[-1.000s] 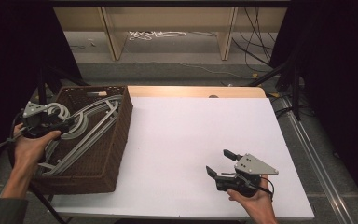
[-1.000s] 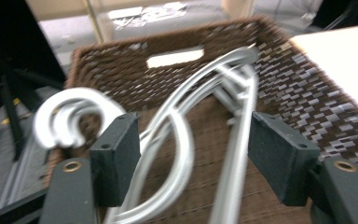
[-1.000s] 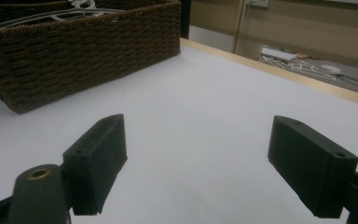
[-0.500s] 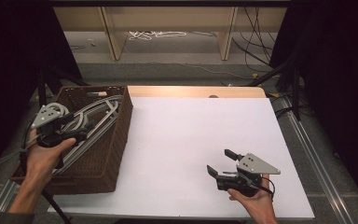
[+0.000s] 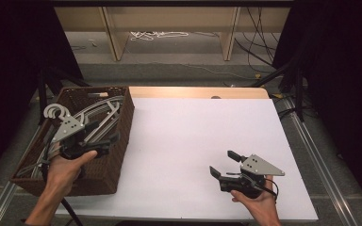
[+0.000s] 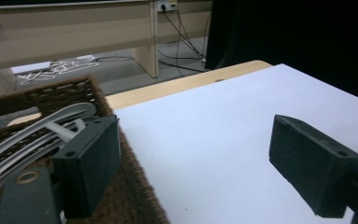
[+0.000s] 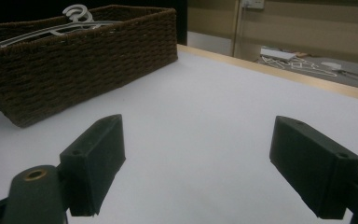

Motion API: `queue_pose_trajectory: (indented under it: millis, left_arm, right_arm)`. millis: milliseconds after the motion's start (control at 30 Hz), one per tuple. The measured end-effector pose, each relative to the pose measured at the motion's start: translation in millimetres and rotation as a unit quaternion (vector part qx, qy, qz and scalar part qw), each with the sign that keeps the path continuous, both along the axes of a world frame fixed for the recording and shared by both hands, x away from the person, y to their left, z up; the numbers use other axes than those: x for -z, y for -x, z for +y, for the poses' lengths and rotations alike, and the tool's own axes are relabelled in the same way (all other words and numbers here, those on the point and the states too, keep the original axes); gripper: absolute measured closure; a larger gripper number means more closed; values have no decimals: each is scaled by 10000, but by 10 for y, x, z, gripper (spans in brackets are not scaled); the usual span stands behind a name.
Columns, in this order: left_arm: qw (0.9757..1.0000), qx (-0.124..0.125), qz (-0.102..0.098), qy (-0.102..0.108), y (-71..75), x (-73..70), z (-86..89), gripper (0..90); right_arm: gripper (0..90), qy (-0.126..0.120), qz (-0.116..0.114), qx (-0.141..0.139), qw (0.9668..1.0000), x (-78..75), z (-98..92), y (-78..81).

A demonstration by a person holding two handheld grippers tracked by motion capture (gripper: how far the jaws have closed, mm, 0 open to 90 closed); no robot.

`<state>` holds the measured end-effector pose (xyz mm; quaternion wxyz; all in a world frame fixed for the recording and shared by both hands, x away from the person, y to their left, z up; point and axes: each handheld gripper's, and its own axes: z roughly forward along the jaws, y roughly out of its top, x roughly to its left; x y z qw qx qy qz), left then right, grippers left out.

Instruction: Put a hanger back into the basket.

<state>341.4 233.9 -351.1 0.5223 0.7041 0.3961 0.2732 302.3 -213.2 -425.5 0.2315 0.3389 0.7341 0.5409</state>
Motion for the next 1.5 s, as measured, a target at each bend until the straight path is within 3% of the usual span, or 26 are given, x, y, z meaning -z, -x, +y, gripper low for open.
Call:
queue_pose_trajectory:
  millis: [267, 533, 633, 667, 767, 800, 833, 933, 1000, 1100, 1233, 1300, 1367, 1500]
  left_arm:
    - [9989, 426, -78, 201, 64, 110, -237, 163]
    - [9969, 692, -303, 216, 154, 210, -478, 164]
    - [9955, 876, -355, 48, 203, 295, -531, 162]
    - [9953, 908, -344, 68, 215, 324, -533, 162]
    - [9945, 945, -444, 47, 248, 444, -528, 162]
    - [9950, 908, -423, -18, 268, 488, -524, 162]
    - [9951, 915, -375, 44, 280, 518, -520, 162]
    - [9942, 970, -434, 160, 311, 551, -507, 162]
    - [9940, 958, -529, 74, 351, 557, -504, 162]
    - [9933, 1017, -537, 128, 401, 612, -517, 162]
    - [9934, 1041, -459, 135, 484, 728, -546, 161]
    - [9935, 1052, -398, 149, 532, 792, -563, 162]
    - [9932, 1097, -383, 45, 561, 812, -566, 161]
    - [9928, 1122, -395, 151, 587, 804, -555, 161]
  right_arm:
    - [185, -94, -16, -32, 9999, -1, -13, -3]
    - [162, -187, 112, -41, 9998, 4, 2, 19]
    - [163, -133, 75, -98, 9998, 2, 7, 27]
    - [163, -68, -41, -27, 10000, 2, 4, 28]
    - [163, -103, 94, -84, 9999, 10, 13, 66]
    - [163, -101, 97, -93, 9999, 14, 14, 76]
    - [163, -114, 94, -136, 9998, 20, 16, 85]
    - [163, -101, 82, -114, 9999, 20, 10, 105]
    - [163, -110, 55, -70, 9999, 18, -10, 117]
    - [162, -121, 105, -18, 9999, 24, -30, 146]
    - [162, -66, 133, 4, 9999, 47, -35, 192]
    - [162, -115, -45, 22, 9999, 70, -38, 198]
    - [162, -98, 87, 54, 9999, 65, -44, 244]
    - [162, -167, 78, -6, 9998, 65, -54, 301]
